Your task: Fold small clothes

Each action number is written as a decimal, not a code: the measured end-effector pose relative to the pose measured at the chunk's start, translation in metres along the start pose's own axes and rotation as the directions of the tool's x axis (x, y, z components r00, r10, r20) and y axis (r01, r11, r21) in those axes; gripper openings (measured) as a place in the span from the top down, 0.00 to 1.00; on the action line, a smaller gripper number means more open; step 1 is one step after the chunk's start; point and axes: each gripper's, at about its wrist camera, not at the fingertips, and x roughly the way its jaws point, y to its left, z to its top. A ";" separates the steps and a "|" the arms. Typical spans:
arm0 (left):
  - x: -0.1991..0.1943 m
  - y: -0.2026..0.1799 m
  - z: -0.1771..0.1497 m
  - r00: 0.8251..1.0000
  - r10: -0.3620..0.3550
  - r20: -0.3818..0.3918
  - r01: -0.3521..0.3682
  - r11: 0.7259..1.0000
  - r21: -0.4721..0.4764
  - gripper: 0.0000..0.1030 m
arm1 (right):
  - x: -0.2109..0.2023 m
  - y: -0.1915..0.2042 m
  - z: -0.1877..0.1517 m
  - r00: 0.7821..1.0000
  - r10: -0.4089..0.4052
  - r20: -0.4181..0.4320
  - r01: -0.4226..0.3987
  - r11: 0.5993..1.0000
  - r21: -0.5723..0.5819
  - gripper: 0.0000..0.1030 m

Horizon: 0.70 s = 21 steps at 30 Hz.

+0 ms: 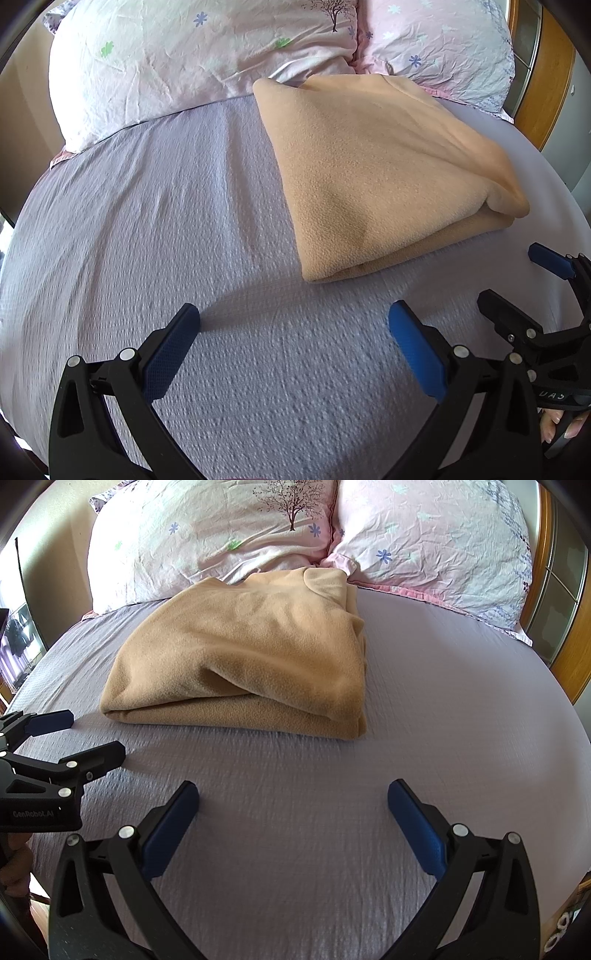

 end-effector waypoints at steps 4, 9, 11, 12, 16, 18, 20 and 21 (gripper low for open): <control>0.000 0.000 -0.001 1.000 0.001 -0.002 -0.001 1.000 -0.001 0.01 | 0.000 0.000 0.000 1.000 -0.001 0.000 0.001 1.000 0.001 0.02; 0.000 0.000 0.000 1.000 0.001 -0.007 -0.001 1.000 0.001 0.01 | 0.000 0.001 0.001 1.000 -0.001 0.001 0.001 1.000 0.001 0.02; 0.000 0.000 0.000 1.000 0.000 -0.006 0.000 1.000 0.001 0.01 | 0.000 0.001 0.001 1.000 -0.002 0.001 0.002 1.000 0.001 0.02; 0.000 0.000 0.000 1.000 0.000 -0.006 0.000 1.000 0.002 0.01 | 0.000 0.001 0.001 1.000 -0.002 0.001 0.002 1.000 0.002 0.02; -0.001 0.001 -0.002 1.000 0.000 0.000 0.000 1.000 0.005 0.01 | 0.000 0.001 0.000 1.000 -0.002 0.001 0.002 1.000 0.002 0.02; -0.001 0.001 -0.002 1.000 0.000 0.004 0.000 1.000 0.006 0.01 | 0.000 0.001 0.000 1.000 -0.002 0.001 0.002 1.000 0.003 0.02; -0.001 0.001 -0.002 1.000 -0.001 0.005 0.001 1.000 0.007 0.01 | 0.000 0.001 0.000 1.000 -0.003 0.002 0.003 1.000 0.003 0.02; -0.001 0.001 -0.002 1.000 -0.001 0.006 0.001 1.000 0.007 0.01 | 0.000 0.002 0.000 1.000 -0.003 0.002 0.003 1.000 0.003 0.02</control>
